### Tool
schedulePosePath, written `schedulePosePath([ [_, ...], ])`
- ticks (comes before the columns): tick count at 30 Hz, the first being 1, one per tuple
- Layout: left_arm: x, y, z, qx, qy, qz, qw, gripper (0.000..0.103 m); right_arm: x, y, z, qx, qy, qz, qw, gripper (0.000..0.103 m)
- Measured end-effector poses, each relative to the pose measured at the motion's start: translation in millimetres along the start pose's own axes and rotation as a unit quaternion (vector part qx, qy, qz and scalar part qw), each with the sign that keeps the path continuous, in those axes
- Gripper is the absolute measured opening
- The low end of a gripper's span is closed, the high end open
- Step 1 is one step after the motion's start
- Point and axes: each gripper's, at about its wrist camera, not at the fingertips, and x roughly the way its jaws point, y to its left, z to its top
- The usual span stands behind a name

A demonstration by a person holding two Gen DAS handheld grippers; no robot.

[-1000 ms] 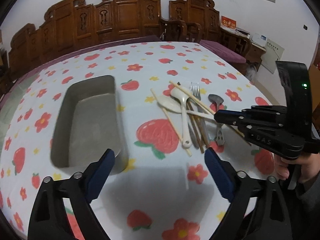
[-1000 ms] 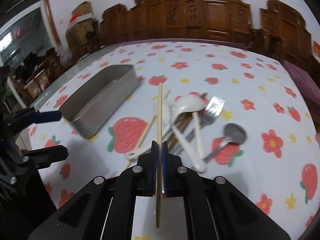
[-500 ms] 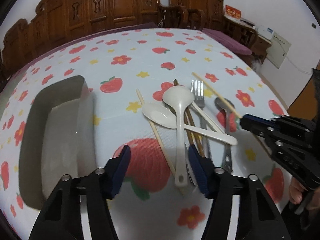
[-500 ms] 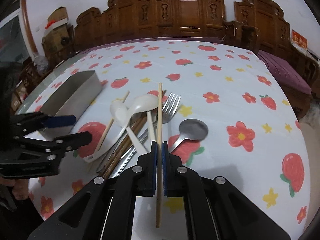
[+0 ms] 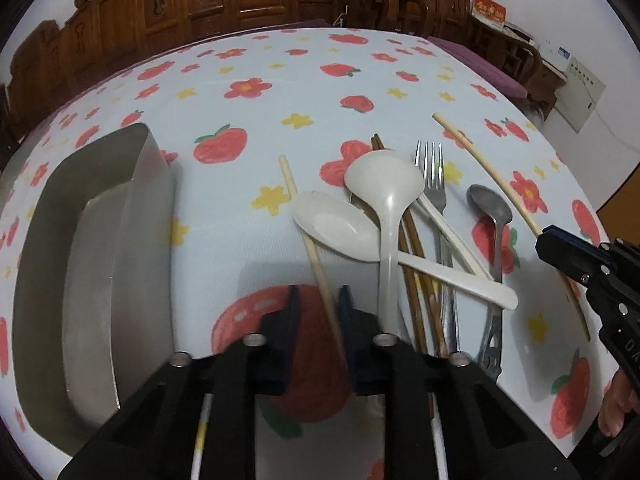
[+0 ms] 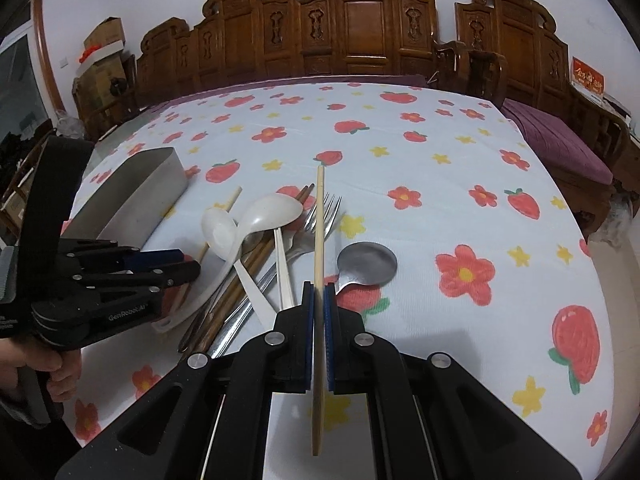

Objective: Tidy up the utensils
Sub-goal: 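Grasp a second wooden chopstick with the left tool while the right tool holds its chopstick, then carry both chopsticks over the metal tray and open both tools to drop them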

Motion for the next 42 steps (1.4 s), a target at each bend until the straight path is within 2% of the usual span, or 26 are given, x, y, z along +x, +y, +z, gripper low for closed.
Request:
schedulePosePath([
  [7,-9,11,-6,-0.002,-0.002,0.009,1.0000,0.004,-2,8,2,-0.004,-0.003,0.011,1.000,0.006],
  [18,-49,26,-6,-0.002,-0.038,0.008,0.9992,0.004,-8,24,4,-0.007,-0.010,0.033,0.999,0.006],
  [26,-80,36,-6,0.003,-0.062,0.000,0.9981,0.004,-8,39,3,-0.032,-0.009,0.037,0.999,0.006],
  [34,-113,50,-9,0.011,-0.086,-0.008,0.9962,0.004,-22,70,7,-0.058,-0.022,0.054,0.997,0.006],
  [42,-125,78,-11,-0.001,-0.100,0.000,0.9950,0.004,-22,95,9,-0.067,-0.008,0.062,0.996,0.006],
])
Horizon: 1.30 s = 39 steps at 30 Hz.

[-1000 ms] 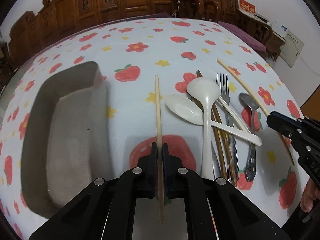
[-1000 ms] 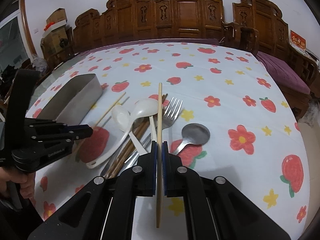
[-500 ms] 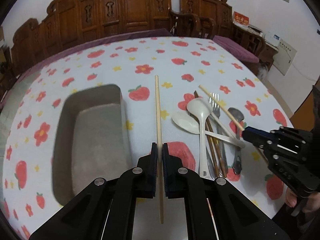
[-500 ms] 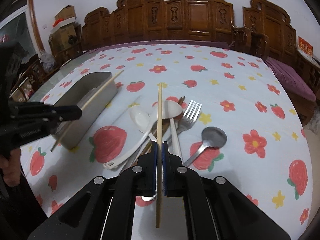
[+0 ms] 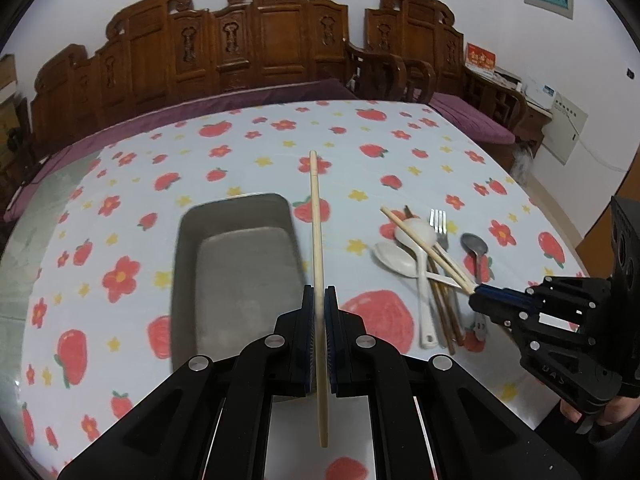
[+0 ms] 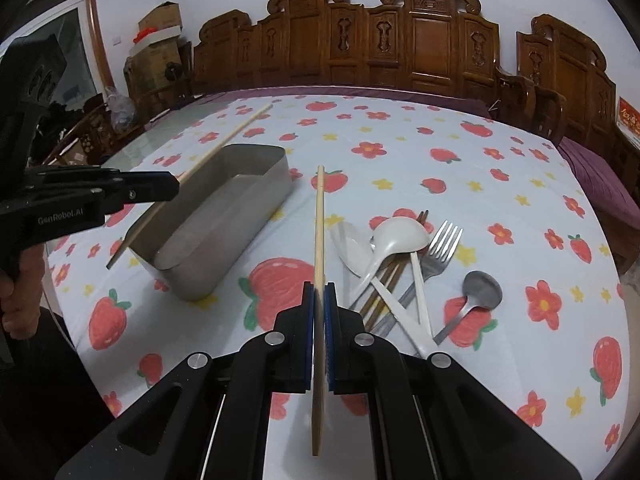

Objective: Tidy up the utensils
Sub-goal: 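Carry both chopsticks over the metal tray and open both tools to drop them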

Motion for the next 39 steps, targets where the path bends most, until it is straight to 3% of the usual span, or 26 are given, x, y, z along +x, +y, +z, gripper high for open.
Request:
schedulePosePath([
  [8,2,31,2,-0.014,-0.003,-0.006,0.9999,0.004,-2,16,25,0.006,-0.005,0.006,1.000,0.006],
  [16,37,66,-6,-0.042,0.033,-0.014,0.9985,0.004,4,36,50,-0.011,-0.009,0.008,1.000,0.006],
  [24,55,78,-16,-0.057,0.052,-0.021,0.9968,0.004,17,50,58,-0.017,-0.002,0.013,1.000,0.006],
  [34,52,92,-7,-0.064,0.031,-0.019,0.9973,0.005,38,69,69,-0.011,0.008,0.017,1.000,0.006],
  [39,32,106,-2,-0.067,0.000,0.000,0.9978,0.022,53,80,76,0.001,0.015,0.025,1.000,0.006],
])
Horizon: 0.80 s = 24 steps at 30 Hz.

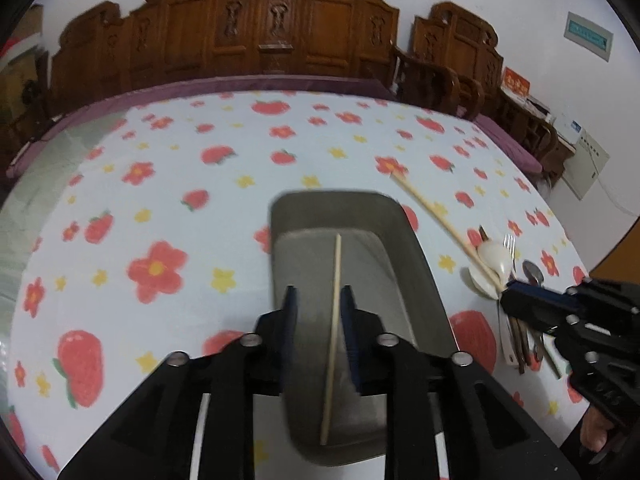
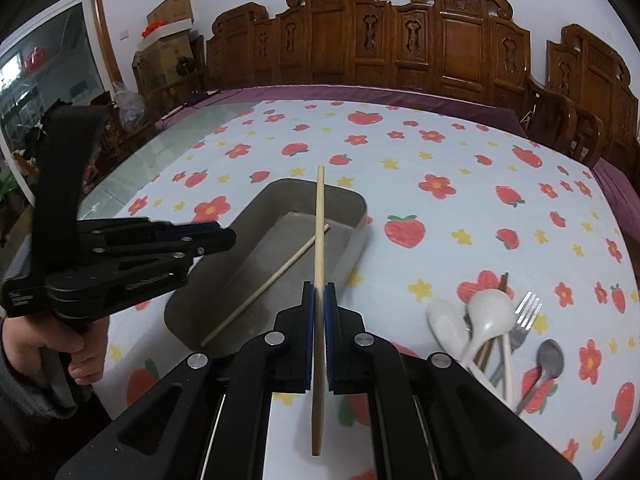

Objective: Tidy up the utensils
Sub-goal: 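Carry both chopsticks over the metal tray and open both tools to drop them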

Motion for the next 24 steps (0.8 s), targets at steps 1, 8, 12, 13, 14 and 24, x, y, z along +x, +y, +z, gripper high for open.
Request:
schedulePosePath([
  [1,-3,2,1,0.000,-0.004,0.003,1.0000,0.022,4,3,1,0.001,0.002,0.001,1.000,0.006],
  [8,-25,28,7,-0.011,-0.030,0.030,0.9990,0.040,34,18,10,0.026,0.020,0.021,0.999,0.006],
  [12,-31,41,10,-0.012,-0.040,0.053,0.9977,0.063,52,24,11,0.040,0.033,0.022,0.998,0.006],
  [13,-33,43,10,-0.013,-0.041,0.055,0.9975,0.063,56,25,11,0.043,0.036,0.020,0.998,0.006],
  [14,-34,44,10,-0.014,-0.041,0.057,0.9974,0.066,60,26,11,0.047,0.039,0.019,0.998,0.006],
  [24,-38,53,11,-0.026,-0.048,0.053,0.9971,0.076,77,30,9,0.048,0.047,0.027,0.997,0.006],
])
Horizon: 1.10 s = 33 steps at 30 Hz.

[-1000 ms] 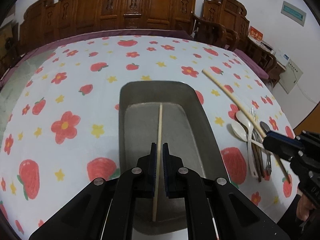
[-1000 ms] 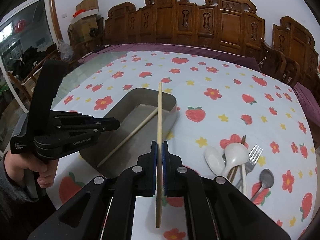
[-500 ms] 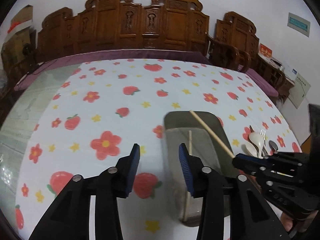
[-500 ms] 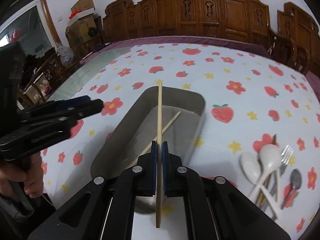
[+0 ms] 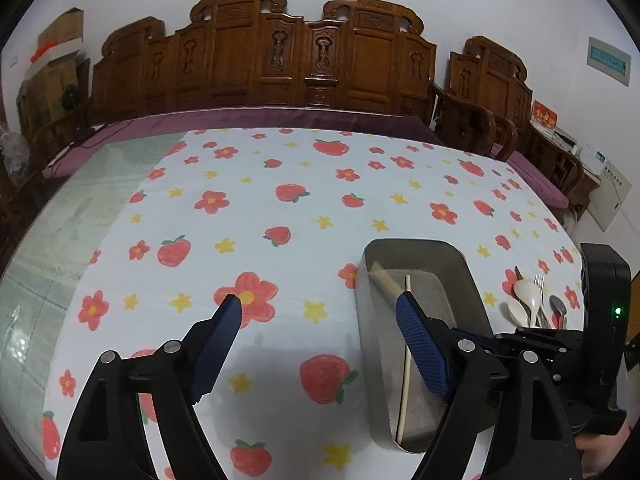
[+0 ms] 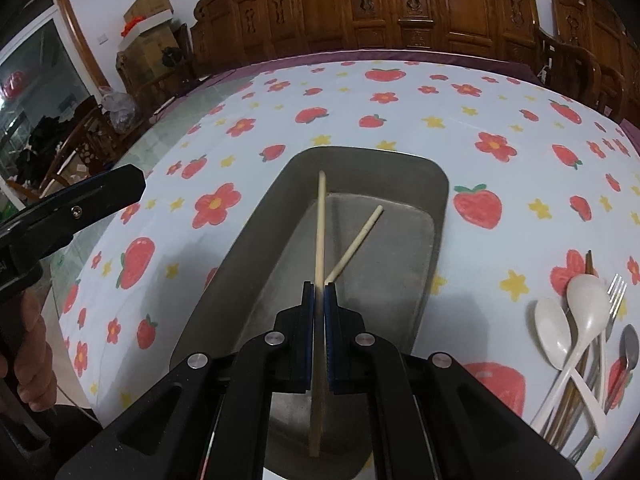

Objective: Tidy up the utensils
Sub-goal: 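Carry both chopsticks over the metal tray and open both tools to drop them, then grasp the white plastic ladle by its handle with the left tool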

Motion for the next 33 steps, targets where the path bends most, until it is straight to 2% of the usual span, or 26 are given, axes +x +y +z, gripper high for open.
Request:
schedulePosePath([
  [4,-1,-1,0,0.000,0.001,-0.002,1.0000,0.076,-5,-2,0,-0.003,-0.005,0.008,1.000,0.007],
  [9,-7,-18,-4,0.012,-0.002,-0.014,0.9998,0.078,-33,-13,-4,-0.019,-0.028,-0.001,0.999,0.006],
  [11,-9,-30,-6,0.020,-0.004,-0.018,0.9996,0.086,-52,-22,-9,-0.029,-0.040,-0.012,0.999,0.006],
  [17,-14,-69,-16,0.040,-0.008,-0.044,0.9982,0.087,-113,-65,-33,-0.033,-0.068,-0.064,0.995,0.006],
  [21,-14,-100,-22,0.056,-0.006,-0.066,0.9962,0.087,-138,-95,-50,-0.030,-0.075,-0.095,0.992,0.016],
  [25,-13,-124,-27,0.068,-0.003,-0.085,0.9940,0.087,-154,-128,-67,-0.014,-0.074,-0.123,0.990,0.018],
  [26,-12,-128,-28,0.070,-0.002,-0.090,0.9935,0.087,-156,-134,-70,-0.010,-0.075,-0.128,0.989,0.019],
  [28,-10,-138,-32,0.075,0.001,-0.101,0.9921,0.087,-159,-144,-76,-0.001,-0.078,-0.135,0.988,0.031],
  [33,-6,-161,-40,0.084,0.005,-0.129,0.9880,0.087,-150,-166,-90,0.019,-0.078,-0.151,0.985,0.035],
])
